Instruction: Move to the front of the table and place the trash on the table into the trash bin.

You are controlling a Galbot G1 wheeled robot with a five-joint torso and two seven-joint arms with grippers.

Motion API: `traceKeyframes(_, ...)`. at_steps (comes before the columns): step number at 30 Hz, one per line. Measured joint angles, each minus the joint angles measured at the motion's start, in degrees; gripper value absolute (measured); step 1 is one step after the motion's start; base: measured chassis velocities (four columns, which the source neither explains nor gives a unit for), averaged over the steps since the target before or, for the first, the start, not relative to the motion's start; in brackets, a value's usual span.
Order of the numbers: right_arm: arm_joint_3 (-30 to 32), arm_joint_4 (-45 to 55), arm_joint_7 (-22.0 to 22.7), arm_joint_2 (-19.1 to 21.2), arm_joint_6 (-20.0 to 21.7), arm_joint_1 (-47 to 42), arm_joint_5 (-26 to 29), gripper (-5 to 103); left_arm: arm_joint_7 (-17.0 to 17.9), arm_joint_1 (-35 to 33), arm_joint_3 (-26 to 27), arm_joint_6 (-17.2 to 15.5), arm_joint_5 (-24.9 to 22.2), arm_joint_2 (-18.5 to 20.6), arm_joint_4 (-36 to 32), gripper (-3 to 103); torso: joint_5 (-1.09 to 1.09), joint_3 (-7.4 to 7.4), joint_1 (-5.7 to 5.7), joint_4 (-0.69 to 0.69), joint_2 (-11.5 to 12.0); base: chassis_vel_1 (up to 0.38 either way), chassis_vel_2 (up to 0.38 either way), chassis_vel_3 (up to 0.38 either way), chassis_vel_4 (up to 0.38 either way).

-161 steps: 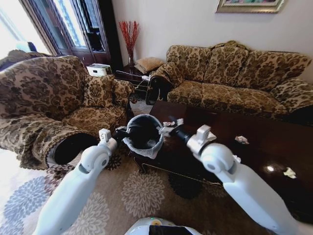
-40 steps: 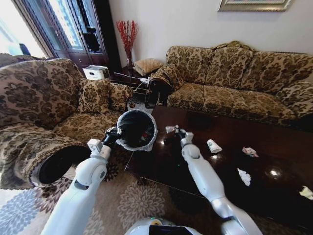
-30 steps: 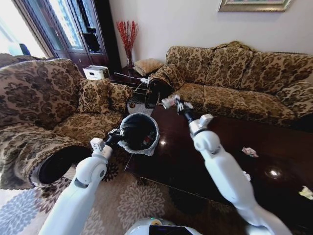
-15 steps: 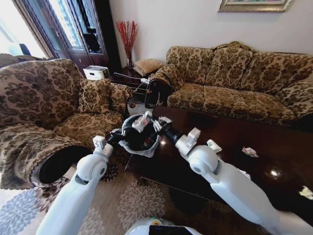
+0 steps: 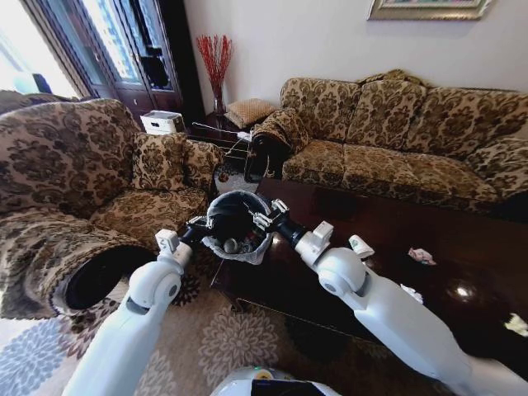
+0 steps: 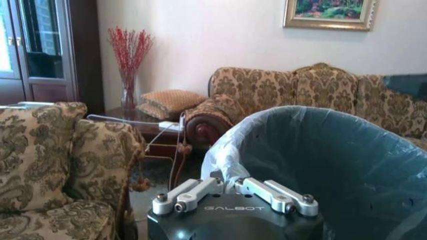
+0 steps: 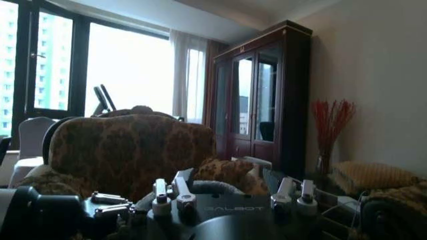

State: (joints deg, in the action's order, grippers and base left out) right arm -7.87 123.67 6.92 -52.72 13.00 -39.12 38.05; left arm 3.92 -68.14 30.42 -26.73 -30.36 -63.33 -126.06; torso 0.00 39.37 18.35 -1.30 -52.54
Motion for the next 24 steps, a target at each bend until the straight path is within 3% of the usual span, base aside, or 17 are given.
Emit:
traceKeyframes(3,5.7,0.4,2.5,0.3,0.0,-1.4,2.5,82,0.0,-0.5,0.6,0.4,-0.1,-0.1,-0.6,2,0.0,0.0,0.0,0.0,0.0,0.0,0.0,0.0,0.0)
traceKeyframes(7,11.5,-0.7,3.8,1.2,0.1,-5.1,2.6,91,-0.3,-1.0,1.1,1.2,-0.4,-0.4,-0.8,2,0.0,0.0,0.0,0.0,0.0,0.0,0.0,0.0,0.0)
traceKeyframes(10,19.0,-2.0,6.8,-0.1,0.0,-13.5,1.0,100,-0.8,-1.2,1.2,2.0,-0.8,-1.1,-0.8,2,0.02,0.0,0.0,0.02,0.0,0.0,0.0,0.0,0.0)
traceKeyframes(16,25.8,-2.9,8.9,-2.3,-0.3,-21.9,-3.0,100,-0.8,-1.5,1.3,2.4,-0.4,-1.7,-1.1,2,0.01,0.0,0.0,0.03,0.0,0.0,0.0,0.0,0.0)
traceKeyframes(24,32.5,-5.1,5.3,-6.3,-1.2,-29.6,-8.2,100,-0.3,-2.6,2.3,2.6,0.5,-2.2,-2.2,2,0.02,0.0,0.0,0.0,0.0,-0.003,-0.007,-0.013,-0.007)
